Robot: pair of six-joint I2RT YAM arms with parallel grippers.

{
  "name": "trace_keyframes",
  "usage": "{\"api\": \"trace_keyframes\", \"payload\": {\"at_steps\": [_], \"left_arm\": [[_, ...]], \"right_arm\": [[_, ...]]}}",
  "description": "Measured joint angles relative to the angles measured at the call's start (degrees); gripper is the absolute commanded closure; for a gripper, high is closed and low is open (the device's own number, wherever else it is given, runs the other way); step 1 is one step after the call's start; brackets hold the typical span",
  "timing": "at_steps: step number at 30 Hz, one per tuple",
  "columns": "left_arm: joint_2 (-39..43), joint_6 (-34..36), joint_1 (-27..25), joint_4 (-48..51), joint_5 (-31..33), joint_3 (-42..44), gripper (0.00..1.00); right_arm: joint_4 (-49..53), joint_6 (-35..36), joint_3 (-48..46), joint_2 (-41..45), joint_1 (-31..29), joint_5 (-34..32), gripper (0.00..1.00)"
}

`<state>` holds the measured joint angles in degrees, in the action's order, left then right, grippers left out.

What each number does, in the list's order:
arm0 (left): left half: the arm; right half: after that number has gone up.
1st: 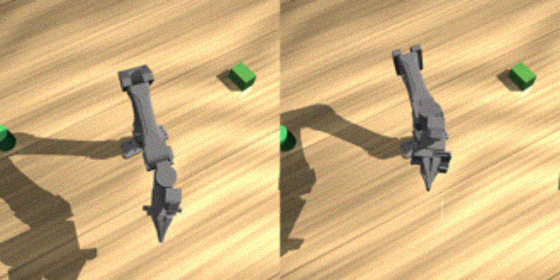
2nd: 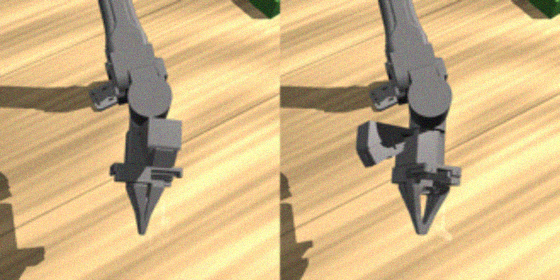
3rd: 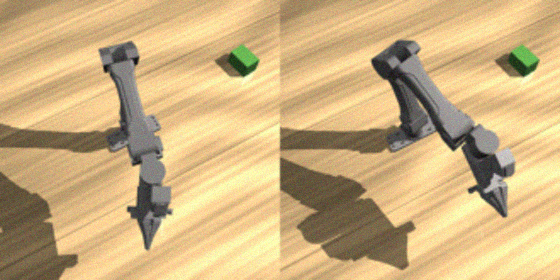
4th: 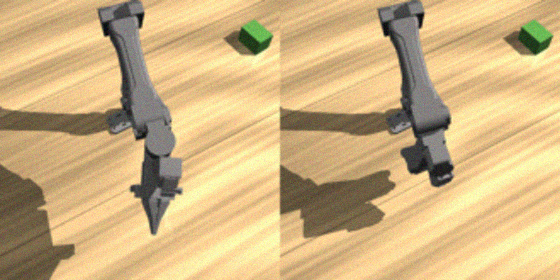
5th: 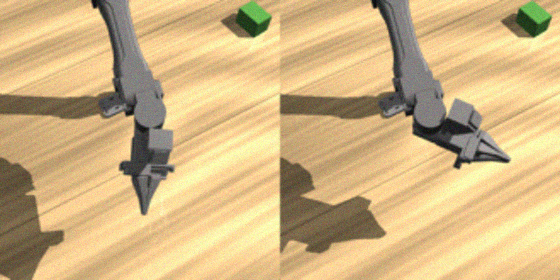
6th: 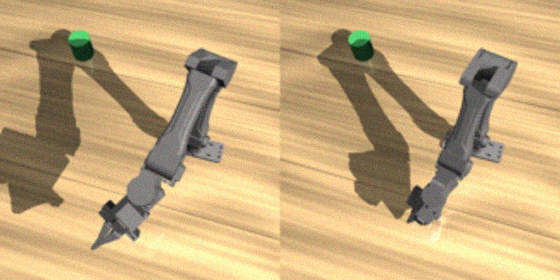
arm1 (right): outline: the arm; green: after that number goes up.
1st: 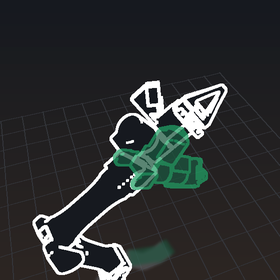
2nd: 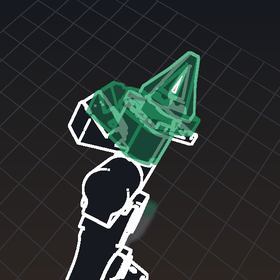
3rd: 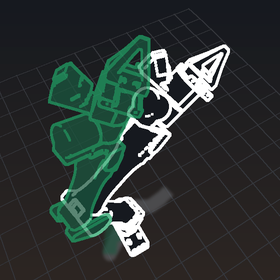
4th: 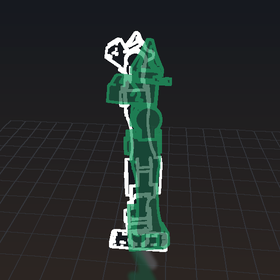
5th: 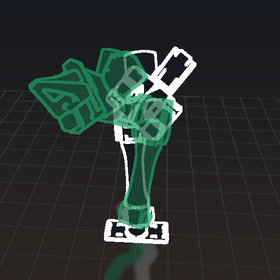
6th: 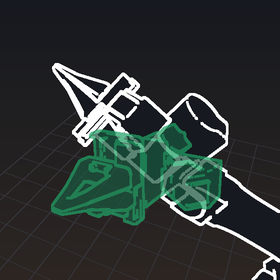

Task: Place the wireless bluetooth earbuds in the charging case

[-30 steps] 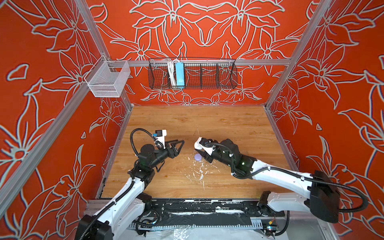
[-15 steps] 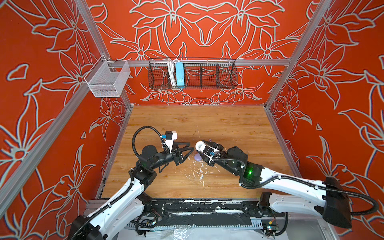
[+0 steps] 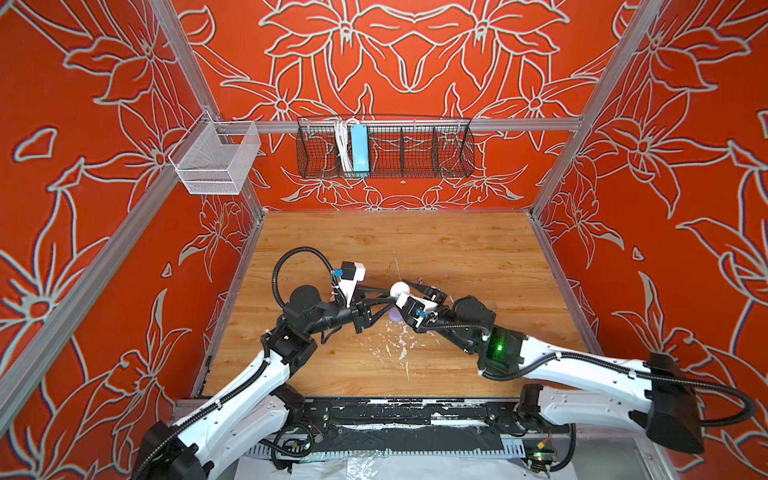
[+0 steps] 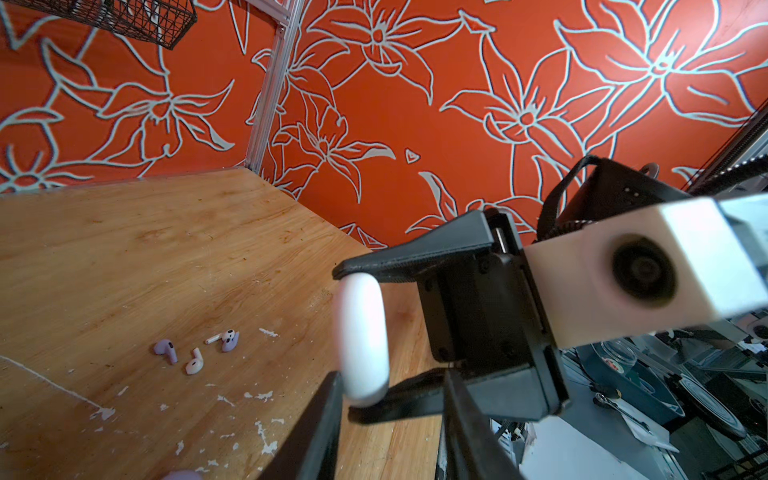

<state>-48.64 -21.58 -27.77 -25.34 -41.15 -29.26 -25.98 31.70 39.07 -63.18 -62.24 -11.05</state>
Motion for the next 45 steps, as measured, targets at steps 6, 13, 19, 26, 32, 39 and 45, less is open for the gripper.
{"api": "trace_keyframes", "payload": {"at_steps": [6, 13, 19, 26, 32, 39, 45], "left_arm": [[-1.0, 0.8, -0.1, 1.6, -0.1, -0.9, 0.5], [-2.1, 1.1, -0.1, 2.4, -0.1, -1.8, 0.51], [-2.2, 1.2, -0.5, 2.6, -0.6, -1.9, 0.59], [-2.6, 1.4, -0.5, 2.6, -0.7, -1.9, 0.62], [-3.0, 1.4, -0.5, 2.2, -0.7, -1.9, 0.65], [-3.0, 1.4, -0.4, 2.2, 0.4, -1.9, 0.62], [-2.3, 1.4, -0.4, 2.1, 0.6, -1.9, 0.63]], "right_arm": [[-2.0, 3.2, 0.0, -0.2, -0.4, -0.7, 0.71], [-2.3, 5.8, 0.0, -0.2, -1.3, -1.6, 0.71], [-2.3, 7.7, 0.0, -0.7, -3.0, -2.5, 0.71], [-2.8, 9.0, 0.0, -1.5, -4.3, -3.4, 0.71], [-4.7, 9.2, 0.0, -2.9, -4.3, -5.1, 0.71], [-3.0, 8.3, 1.5, -4.0, -4.3, -6.6, 0.71], [-1.1, 5.9, 2.6, -3.8, -4.2, -6.7, 0.7]]}}
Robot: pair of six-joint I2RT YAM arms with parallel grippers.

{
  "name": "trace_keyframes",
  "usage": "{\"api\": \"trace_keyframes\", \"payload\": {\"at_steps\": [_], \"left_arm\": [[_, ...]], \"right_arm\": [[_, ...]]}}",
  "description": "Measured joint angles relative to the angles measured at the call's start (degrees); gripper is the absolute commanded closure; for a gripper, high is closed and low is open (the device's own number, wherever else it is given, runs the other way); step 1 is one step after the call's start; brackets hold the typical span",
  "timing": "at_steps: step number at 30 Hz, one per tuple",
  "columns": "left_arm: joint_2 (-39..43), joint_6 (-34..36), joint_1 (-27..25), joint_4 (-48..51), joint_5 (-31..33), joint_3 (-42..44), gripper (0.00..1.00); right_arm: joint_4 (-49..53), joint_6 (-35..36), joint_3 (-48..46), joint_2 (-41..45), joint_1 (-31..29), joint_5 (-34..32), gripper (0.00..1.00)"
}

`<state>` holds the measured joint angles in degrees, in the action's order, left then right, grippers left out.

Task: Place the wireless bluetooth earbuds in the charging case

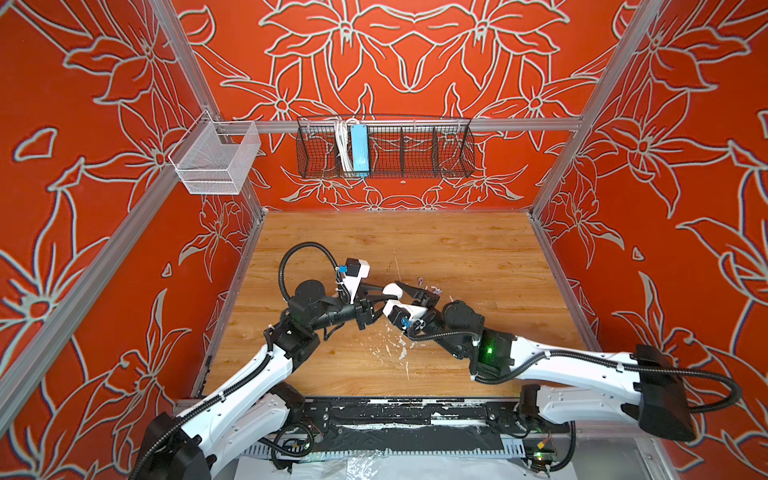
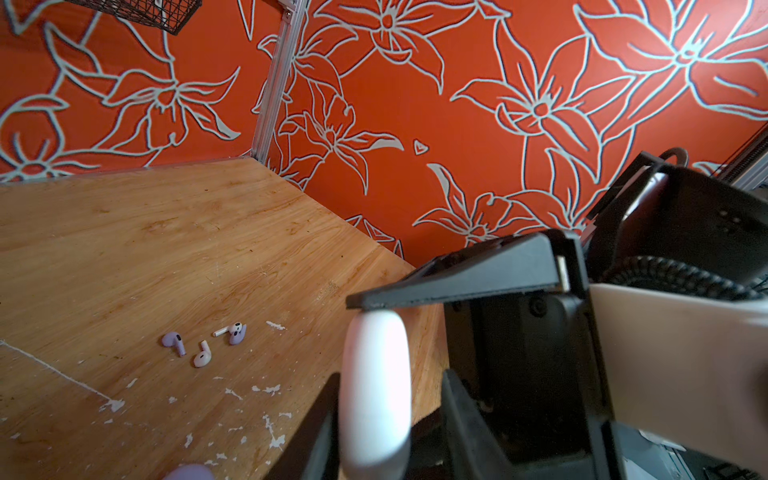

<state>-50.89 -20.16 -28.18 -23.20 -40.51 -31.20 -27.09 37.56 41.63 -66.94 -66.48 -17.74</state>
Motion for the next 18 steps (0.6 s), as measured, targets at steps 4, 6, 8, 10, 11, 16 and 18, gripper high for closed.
{"api": "trace_keyframes", "payload": {"at_steps": [4, 6, 8, 10, 11, 16, 18], "left_arm": [[0.1, 0.0, 0.0, 0.0, 0.2, 0.0, 0.67], [0.1, 0.0, 0.0, 0.0, 0.2, 0.0, 0.68], [0.1, 0.0, 0.0, 0.0, 0.4, 0.0, 0.69], [0.1, 0.0, 0.0, -0.1, 0.5, 0.0, 0.71], [0.2, 0.0, 0.0, -0.3, 0.5, 0.0, 0.72], [0.2, 0.0, 0.0, -0.9, 0.5, 0.0, 0.72], [0.1, 0.0, 0.0, -1.0, 0.5, 0.0, 0.72]], "right_arm": [[0.9, -1.3, 0.0, 0.6, 0.1, 0.0, 0.7], [1.2, -1.8, 0.0, 0.8, 0.1, 0.0, 0.7], [1.2, -2.0, 0.0, 0.8, 0.1, 0.0, 0.7], [1.2, -2.0, 0.0, 1.0, 0.1, 0.1, 0.7], [1.2, -2.0, 0.0, 1.1, 0.1, 0.1, 0.7], [1.1, -2.0, 0.0, 1.4, 0.1, 0.0, 0.71], [1.1, -2.0, 0.0, 1.4, 0.1, 0.0, 0.71]]}}
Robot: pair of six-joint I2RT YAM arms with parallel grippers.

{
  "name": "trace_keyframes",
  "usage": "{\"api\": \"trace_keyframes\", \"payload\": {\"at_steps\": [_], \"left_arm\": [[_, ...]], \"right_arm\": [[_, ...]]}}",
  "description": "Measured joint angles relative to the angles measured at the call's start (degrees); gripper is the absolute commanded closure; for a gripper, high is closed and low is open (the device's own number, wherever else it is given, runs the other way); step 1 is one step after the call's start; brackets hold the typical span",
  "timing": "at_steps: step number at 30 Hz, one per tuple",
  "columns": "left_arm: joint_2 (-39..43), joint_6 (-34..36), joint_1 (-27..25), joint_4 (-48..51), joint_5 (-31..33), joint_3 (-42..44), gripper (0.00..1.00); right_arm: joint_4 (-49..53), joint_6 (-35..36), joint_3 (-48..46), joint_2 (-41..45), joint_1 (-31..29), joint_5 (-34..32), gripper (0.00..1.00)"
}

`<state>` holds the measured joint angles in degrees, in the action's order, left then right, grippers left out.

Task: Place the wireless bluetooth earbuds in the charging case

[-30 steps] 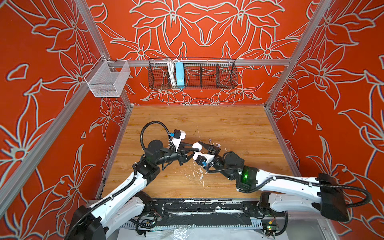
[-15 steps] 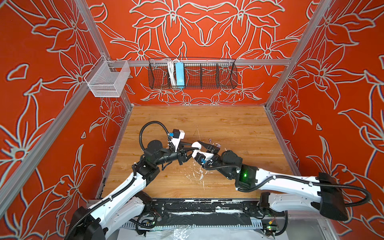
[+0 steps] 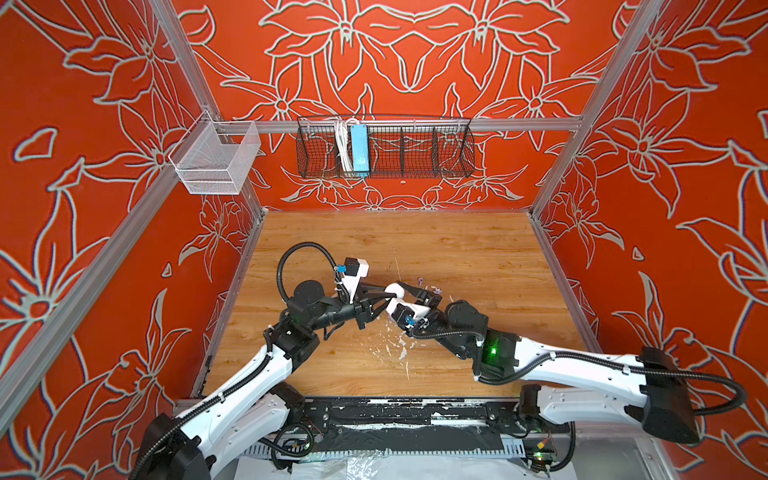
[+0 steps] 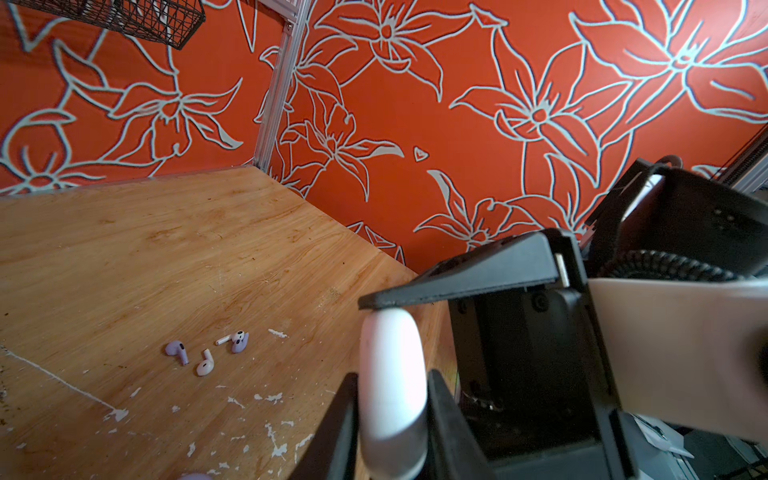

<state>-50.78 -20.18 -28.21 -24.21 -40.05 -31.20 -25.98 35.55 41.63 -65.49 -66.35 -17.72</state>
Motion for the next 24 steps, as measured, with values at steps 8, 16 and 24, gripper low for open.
{"api": "trace_keyframes", "payload": {"at_steps": [8, 16, 24], "left_arm": [[-0.7, -0.4, 0.0, -0.9, -0.2, 0.0, 0.81], [-1.0, -0.4, 0.0, -1.0, -0.3, -0.2, 0.83], [-2.2, -0.5, 0.1, -2.1, -1.7, -1.0, 0.66]], "right_arm": [[0.0, 0.1, 0.0, 0.1, 0.0, -0.7, 0.71], [0.0, 0.2, 0.0, 0.1, 0.0, -1.0, 0.71], [-1.2, 2.5, 0.0, 0.1, 0.0, -2.0, 0.71]]}}
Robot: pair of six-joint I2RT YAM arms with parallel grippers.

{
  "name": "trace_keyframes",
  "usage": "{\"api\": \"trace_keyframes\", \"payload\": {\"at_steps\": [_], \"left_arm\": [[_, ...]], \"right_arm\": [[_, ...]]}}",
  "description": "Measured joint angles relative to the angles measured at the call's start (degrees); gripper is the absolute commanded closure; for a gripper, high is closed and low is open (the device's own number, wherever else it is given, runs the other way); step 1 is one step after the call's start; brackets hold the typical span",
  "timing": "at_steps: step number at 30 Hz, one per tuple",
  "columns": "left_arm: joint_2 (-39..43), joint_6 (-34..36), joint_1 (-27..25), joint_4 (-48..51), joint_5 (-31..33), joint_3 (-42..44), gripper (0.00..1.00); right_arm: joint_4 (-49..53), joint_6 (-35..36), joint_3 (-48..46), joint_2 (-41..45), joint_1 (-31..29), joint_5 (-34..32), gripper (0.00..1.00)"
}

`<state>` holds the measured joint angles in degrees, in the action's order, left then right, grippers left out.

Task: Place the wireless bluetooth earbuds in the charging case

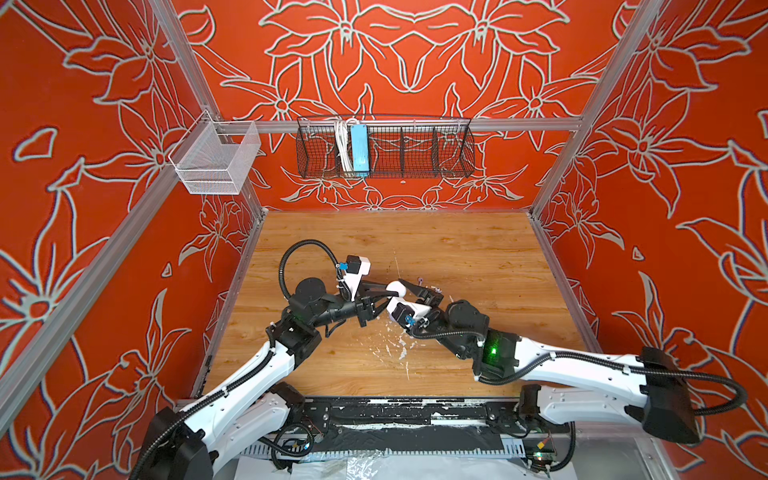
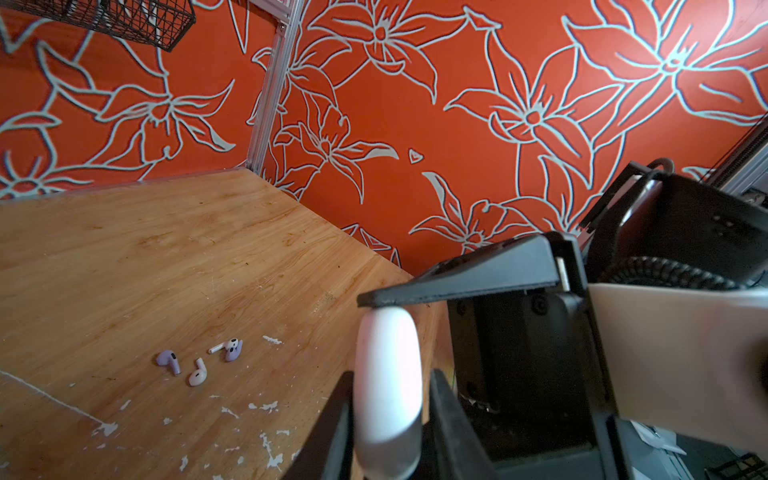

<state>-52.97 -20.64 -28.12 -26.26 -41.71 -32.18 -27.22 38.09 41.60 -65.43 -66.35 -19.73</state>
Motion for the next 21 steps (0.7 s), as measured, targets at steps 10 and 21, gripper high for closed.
{"api": "trace_keyframes", "payload": {"at_steps": [10, 21], "left_arm": [[-0.9, 0.0, 0.0, -0.6, -1.1, -0.8, 0.66], [-1.9, 0.1, 0.0, -1.3, -2.4, -1.6, 0.71]], "right_arm": [[-1.6, 4.1, -0.1, 0.0, 0.0, -0.7, 0.73], [-2.1, 10.0, -0.4, 1.2, 0.4, 0.6, 0.73]]}}
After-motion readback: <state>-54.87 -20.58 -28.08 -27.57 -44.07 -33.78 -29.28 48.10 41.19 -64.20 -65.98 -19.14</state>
